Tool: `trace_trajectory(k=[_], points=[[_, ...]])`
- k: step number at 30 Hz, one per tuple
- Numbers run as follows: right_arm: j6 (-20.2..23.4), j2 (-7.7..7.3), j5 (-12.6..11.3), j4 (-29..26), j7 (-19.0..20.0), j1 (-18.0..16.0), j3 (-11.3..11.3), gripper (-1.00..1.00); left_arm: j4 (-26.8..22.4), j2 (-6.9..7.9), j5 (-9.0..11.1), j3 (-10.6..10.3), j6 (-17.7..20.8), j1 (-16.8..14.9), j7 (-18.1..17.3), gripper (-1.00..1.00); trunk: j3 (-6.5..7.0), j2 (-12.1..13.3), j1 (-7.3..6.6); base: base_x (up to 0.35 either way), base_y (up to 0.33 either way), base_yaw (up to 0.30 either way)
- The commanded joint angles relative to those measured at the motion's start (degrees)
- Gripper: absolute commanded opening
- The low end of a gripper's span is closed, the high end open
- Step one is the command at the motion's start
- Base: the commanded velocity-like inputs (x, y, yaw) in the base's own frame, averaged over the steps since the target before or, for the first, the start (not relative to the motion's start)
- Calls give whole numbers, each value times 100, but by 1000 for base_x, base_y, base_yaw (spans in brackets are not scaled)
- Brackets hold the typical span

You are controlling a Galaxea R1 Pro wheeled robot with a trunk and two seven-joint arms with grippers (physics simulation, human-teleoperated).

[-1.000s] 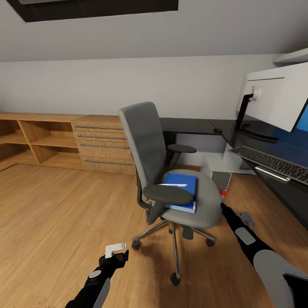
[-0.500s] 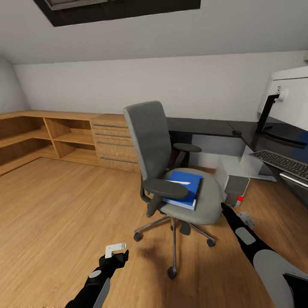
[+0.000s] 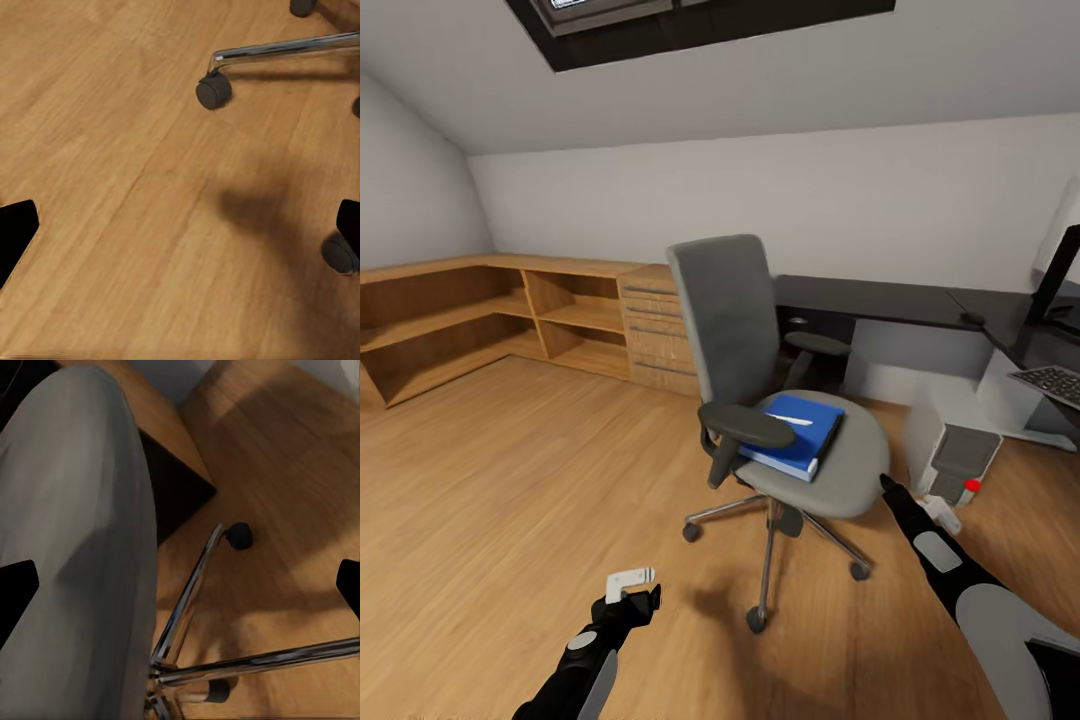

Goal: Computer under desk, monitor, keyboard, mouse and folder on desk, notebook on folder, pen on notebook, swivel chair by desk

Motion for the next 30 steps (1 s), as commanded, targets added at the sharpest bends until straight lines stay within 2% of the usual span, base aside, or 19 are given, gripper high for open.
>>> trace_trajectory(k=[1,16,23,30], points=[[-15,59,-71,25,51,-1,118,100,-6,-1,60,-7,28,-3,25,100,-6,-1,0,0,0,218],[-30,-25,-70,-57,76,-1,128,100,-6,-2,58,-7,28,-3,21,100,-6,-1,0,0,0,28],[-115,-148,-70,-110,77,-1,127,100,-6,-2,59,-7,28,-3,18,100,-6,-1,0,0,0,0],[-158,-206,-70,-125,77,-1,111,100,-6,-1,60,-7,28,-3,23,100,-6,-1,0,0,0,0]])
